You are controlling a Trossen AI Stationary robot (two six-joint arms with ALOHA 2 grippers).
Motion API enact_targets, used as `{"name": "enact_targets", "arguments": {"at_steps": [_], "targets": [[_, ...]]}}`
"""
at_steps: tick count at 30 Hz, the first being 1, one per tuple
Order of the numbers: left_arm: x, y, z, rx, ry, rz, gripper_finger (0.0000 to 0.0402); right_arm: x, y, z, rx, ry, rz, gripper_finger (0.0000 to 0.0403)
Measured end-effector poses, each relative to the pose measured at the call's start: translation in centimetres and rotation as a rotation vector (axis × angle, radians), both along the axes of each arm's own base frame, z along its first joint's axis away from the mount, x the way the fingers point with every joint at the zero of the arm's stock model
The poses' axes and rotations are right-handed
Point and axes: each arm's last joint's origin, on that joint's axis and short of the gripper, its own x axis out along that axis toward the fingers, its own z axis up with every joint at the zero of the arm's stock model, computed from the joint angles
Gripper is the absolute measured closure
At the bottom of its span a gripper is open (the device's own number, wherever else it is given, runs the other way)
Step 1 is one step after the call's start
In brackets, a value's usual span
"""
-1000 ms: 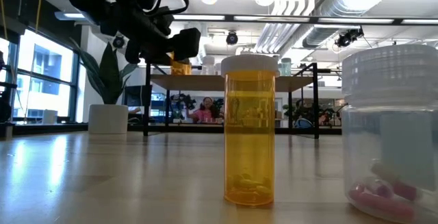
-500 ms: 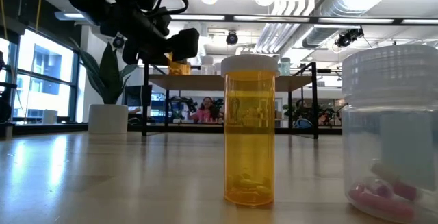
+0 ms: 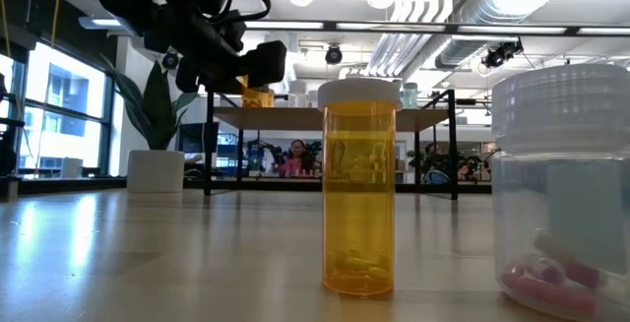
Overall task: Pick and place medicine bottles onto shelf by color
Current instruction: Put the large orange pill bottle aligned with the other large orange pill bottles on the shelf
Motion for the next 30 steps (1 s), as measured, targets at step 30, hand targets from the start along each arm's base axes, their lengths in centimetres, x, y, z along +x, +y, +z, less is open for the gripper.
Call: {"name": "enact_targets", "arguments": {"at_steps": [30], "targets": [[1.1, -1.4, 1.6, 0.064, 0.055, 0.036, 0.0160, -0.1, 0.0, -0.2, 0.011, 0.020, 0.013, 0.0146]]}}
